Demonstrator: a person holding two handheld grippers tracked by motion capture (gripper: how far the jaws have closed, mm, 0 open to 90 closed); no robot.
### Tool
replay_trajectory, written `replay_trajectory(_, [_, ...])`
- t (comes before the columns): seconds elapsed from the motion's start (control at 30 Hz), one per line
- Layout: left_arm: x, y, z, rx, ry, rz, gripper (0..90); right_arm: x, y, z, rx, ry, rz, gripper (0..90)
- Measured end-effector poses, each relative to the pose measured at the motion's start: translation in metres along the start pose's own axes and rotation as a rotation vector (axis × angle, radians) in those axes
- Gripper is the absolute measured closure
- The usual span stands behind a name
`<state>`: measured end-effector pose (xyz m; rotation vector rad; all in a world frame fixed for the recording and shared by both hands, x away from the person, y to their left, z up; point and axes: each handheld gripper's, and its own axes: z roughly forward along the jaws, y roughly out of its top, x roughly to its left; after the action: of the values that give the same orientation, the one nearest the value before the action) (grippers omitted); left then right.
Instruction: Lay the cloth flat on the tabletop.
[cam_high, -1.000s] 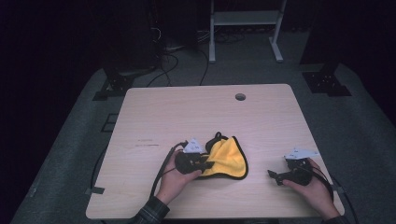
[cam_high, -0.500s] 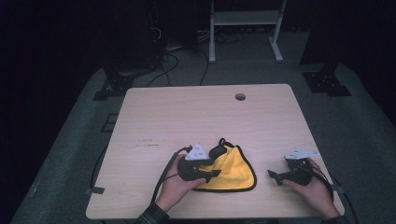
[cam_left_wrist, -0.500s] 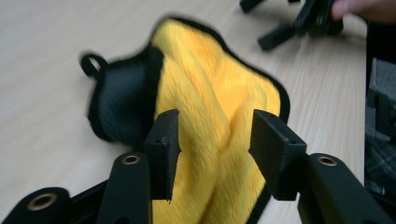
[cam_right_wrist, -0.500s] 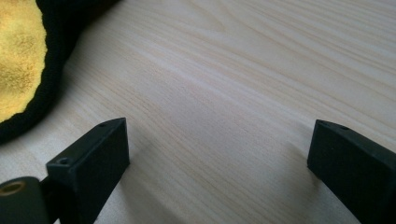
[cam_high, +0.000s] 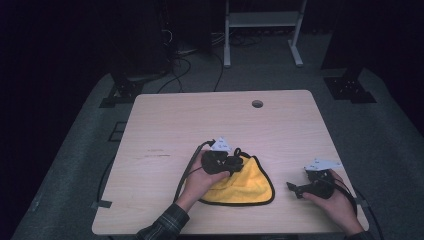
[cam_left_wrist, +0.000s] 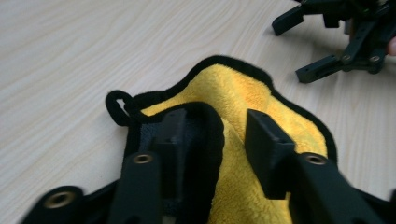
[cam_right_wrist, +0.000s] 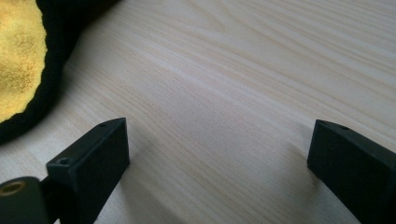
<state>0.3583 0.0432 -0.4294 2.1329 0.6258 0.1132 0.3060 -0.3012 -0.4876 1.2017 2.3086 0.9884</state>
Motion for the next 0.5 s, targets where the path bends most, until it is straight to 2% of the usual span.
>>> replay_trajectory(0.03, [0.001, -0.001, 0.001, 0.005, -0.009, -0.003, 70.9, 0.000, 0.000, 0.000, 0.000, 0.000, 0.000, 4.4])
replay_trajectory(0.07, [0.002, -0.001, 0.002, 0.012, -0.013, -0.012, 70.9, 0.000, 0.000, 0.000, 0.000, 0.000, 0.000, 4.4])
replay_trajectory(0.1, [0.004, -0.003, 0.001, 0.010, -0.034, -0.035, 79.9, 0.000, 0.000, 0.000, 0.000, 0.000, 0.000, 4.4])
replay_trajectory(0.13, [0.004, -0.003, 0.001, 0.010, -0.034, -0.035, 82.0, 0.000, 0.000, 0.000, 0.000, 0.000, 0.000, 4.4])
replay_trajectory(0.23, [0.005, -0.003, -0.006, -0.005, -0.032, -0.035, 82.7, 0.000, 0.000, 0.000, 0.000, 0.000, -0.001, 4.4])
replay_trajectory(0.33, [0.008, -0.002, -0.019, -0.023, -0.024, -0.035, 82.8, 0.000, 0.000, 0.000, 0.000, 0.000, -0.001, 4.4])
replay_trajectory(0.37, [0.011, -0.002, -0.029, -0.034, -0.015, -0.034, 82.8, 0.000, 0.000, 0.000, 0.000, 0.000, -0.001, 4.4])
replay_trajectory(0.47, [0.013, -0.003, -0.037, -0.041, -0.006, -0.034, 82.8, 0.000, 0.000, 0.000, 0.000, 0.000, -0.001, 4.4])
replay_trajectory(0.5, [0.017, -0.006, -0.048, -0.049, 0.008, -0.039, 82.8, 0.000, 0.000, 0.000, 0.000, 0.000, -0.001, 4.4])
